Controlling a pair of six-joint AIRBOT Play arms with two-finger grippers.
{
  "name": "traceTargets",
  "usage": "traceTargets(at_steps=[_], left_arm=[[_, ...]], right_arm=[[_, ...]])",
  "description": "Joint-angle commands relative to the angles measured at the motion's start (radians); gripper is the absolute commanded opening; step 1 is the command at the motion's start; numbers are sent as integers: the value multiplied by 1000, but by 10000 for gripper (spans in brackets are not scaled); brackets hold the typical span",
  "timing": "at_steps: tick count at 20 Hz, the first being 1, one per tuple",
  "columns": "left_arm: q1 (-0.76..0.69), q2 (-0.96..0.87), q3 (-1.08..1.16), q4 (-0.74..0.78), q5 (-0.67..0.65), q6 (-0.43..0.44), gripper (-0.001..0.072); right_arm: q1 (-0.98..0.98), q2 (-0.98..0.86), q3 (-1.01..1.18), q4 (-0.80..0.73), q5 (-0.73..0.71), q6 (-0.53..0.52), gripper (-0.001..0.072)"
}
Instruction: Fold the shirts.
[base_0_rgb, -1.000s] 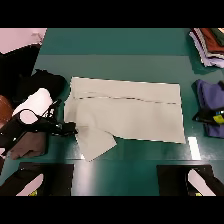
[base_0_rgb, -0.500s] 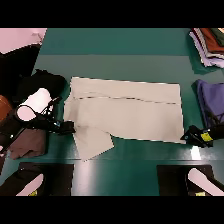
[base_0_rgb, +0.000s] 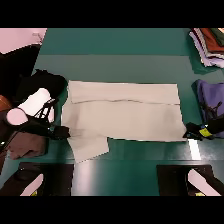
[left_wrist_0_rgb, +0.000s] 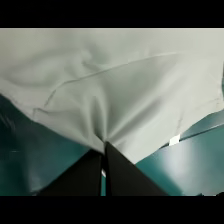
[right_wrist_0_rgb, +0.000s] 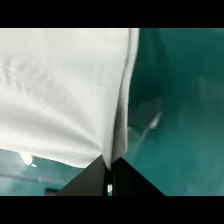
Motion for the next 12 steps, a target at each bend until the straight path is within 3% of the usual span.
traceTargets(at_steps=[1, 6, 12], left_arm=[[0, 116, 17, 13, -169, -55, 23], [0, 50, 156, 82, 51, -77, 23], [0, -351, 401, 108, 309, 19, 25]], right_arm=[[15, 140, 38, -119, 135, -2, 18], [133, 108, 191, -109, 38, 13, 17], [237, -242, 477, -40, -105, 31, 18]])
